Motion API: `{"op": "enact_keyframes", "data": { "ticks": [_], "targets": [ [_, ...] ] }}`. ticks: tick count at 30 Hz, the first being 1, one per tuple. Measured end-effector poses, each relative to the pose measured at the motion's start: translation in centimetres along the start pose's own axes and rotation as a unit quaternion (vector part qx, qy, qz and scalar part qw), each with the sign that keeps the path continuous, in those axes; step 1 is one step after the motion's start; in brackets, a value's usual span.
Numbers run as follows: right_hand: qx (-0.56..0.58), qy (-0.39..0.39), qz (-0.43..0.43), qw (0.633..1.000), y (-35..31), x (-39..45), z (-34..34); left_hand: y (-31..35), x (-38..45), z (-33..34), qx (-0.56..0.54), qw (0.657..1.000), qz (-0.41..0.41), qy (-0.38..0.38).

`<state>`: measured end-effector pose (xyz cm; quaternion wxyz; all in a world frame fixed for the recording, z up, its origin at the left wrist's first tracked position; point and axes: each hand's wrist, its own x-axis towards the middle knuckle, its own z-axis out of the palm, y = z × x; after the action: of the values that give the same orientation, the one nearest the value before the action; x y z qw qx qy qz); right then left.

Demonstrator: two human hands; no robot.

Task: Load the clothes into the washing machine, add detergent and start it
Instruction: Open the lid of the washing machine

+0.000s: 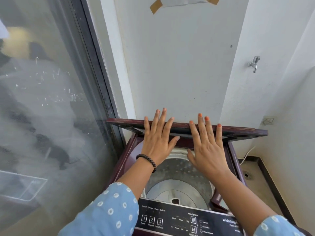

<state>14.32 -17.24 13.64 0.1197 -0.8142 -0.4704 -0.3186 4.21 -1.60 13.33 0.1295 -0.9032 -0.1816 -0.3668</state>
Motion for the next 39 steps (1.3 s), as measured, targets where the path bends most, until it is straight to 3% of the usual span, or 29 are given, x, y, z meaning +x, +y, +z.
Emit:
{"op": "enact_keyframes", "data": {
  "ticks": [24, 39],
  "targets": [
    [-0.018, -0.007, 0.068, 0.998, 3.6, 14.8, 3.1, -3.2, 14.1, 3.3, 0.054, 0.996, -0.029, -0.069],
    [0.004, -0.015, 0.099, 0.995, 5.9, 21.7, 7.1, -4.9, 20.8, 7.4, 0.012, 0.994, -0.031, -0.100]
  ]
}}
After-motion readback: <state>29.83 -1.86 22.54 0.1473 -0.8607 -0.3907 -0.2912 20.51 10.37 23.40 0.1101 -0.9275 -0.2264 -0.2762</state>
